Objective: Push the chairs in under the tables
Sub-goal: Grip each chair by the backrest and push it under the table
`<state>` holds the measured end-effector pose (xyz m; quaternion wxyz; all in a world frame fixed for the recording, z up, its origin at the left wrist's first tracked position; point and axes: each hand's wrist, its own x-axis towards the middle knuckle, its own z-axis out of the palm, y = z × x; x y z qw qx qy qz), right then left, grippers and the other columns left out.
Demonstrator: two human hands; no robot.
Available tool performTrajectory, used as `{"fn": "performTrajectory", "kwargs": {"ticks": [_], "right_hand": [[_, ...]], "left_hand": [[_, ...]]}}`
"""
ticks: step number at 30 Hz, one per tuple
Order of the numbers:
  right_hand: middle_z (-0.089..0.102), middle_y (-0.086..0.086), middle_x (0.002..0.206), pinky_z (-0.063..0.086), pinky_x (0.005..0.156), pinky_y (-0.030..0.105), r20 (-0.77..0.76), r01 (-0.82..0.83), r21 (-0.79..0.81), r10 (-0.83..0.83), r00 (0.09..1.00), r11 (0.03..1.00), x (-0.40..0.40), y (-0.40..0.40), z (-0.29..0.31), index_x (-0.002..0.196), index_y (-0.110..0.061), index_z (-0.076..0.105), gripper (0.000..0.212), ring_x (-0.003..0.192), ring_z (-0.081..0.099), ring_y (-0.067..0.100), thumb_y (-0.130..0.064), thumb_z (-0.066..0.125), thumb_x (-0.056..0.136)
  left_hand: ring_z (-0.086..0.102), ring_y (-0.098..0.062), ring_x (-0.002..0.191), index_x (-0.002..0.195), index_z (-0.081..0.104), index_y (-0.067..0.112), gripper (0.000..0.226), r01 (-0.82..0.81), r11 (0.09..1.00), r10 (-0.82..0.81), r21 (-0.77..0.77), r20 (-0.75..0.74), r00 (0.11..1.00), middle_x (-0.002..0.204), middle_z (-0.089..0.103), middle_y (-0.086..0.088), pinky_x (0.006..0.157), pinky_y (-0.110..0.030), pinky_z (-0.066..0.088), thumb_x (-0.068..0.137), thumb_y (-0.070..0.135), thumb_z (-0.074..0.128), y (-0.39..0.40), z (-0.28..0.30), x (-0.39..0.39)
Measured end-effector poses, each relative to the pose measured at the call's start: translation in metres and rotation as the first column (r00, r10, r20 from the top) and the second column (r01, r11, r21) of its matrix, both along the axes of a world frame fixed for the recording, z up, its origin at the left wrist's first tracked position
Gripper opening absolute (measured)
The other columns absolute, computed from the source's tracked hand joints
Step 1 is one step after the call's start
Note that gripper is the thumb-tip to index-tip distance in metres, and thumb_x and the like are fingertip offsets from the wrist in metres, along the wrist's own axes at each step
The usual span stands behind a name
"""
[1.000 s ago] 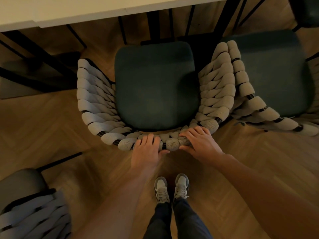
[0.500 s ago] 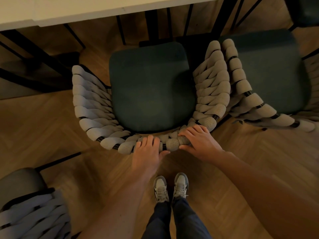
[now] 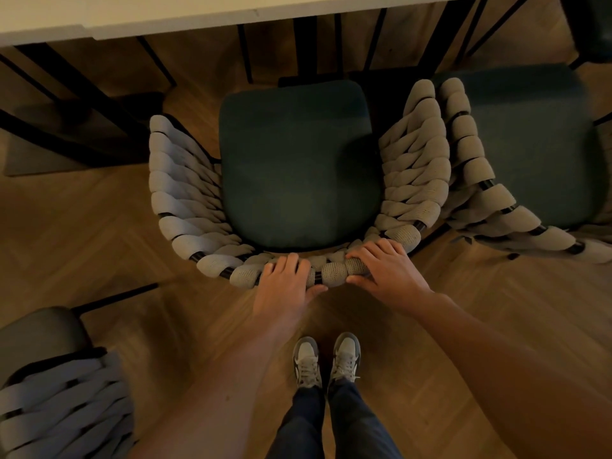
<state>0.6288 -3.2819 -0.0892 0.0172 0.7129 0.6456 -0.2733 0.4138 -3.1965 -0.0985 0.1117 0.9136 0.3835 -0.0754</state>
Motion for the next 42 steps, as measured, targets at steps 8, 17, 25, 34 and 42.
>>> {"fn": "performTrajectory", "kwargs": {"ticks": [8,17,25,34,42], "right_hand": [[0.051,-0.005,0.138,0.021,0.116,0.038,-0.027,0.023,0.037,-0.022,0.999,0.999,-0.005,0.003,0.002,0.138,-0.031,0.047,0.076,0.132,0.039,0.018,-0.072,0.012,0.085],[0.048,-0.008,0.14,0.016,0.116,0.035,-0.04,0.023,0.06,-0.02,0.999,0.998,-0.004,0.002,0.005,0.14,-0.032,0.044,0.049,0.133,0.035,0.016,-0.057,0.041,0.098],[0.047,-0.007,0.142,0.017,0.116,0.036,-0.015,0.01,0.068,-0.009,1.0,0.998,-0.007,0.003,0.007,0.142,-0.032,0.042,0.05,0.134,0.034,0.016,-0.057,0.039,0.099],[0.049,-0.006,0.139,0.021,0.116,0.038,0.005,0.005,0.112,-0.005,1.0,0.994,-0.008,0.001,0.002,0.14,-0.031,0.044,0.05,0.133,0.037,0.018,-0.058,0.038,0.099],[0.05,-0.005,0.14,0.021,0.116,0.039,0.004,0.013,0.115,-0.014,1.0,0.993,-0.011,0.002,0.002,0.139,-0.03,0.045,0.05,0.134,0.038,0.019,-0.058,0.04,0.098]], "left_hand": [[0.055,-0.021,0.1,0.11,0.058,0.02,0.054,0.022,1.0,-0.022,0.016,-0.013,1.0,0.107,0.056,0.0,0.085,-0.037,0.043,0.094,0.066,0.036,0.007,-0.002,-0.005],[0.052,-0.02,0.101,0.112,0.057,0.02,0.054,0.004,1.0,-0.003,-0.029,0.011,1.0,0.107,0.054,0.001,0.087,-0.037,0.041,0.094,0.067,0.037,0.007,0.002,-0.005],[0.049,-0.018,0.107,0.12,0.054,0.022,0.053,0.022,0.999,-0.023,-0.029,-0.044,0.999,0.113,0.052,0.003,0.093,-0.035,0.039,0.094,0.065,0.036,0.007,0.007,-0.005],[0.048,-0.016,0.107,0.122,0.052,0.022,0.05,0.035,0.999,-0.037,-0.035,-0.046,0.998,0.116,0.05,0.003,0.094,-0.035,0.037,0.095,0.062,0.036,0.007,0.006,-0.006],[0.049,-0.017,0.106,0.121,0.052,0.022,0.052,0.094,0.995,-0.096,-0.033,-0.05,0.994,0.114,0.05,0.003,0.093,-0.035,0.036,0.095,0.062,0.031,0.014,0.006,-0.008]]}}
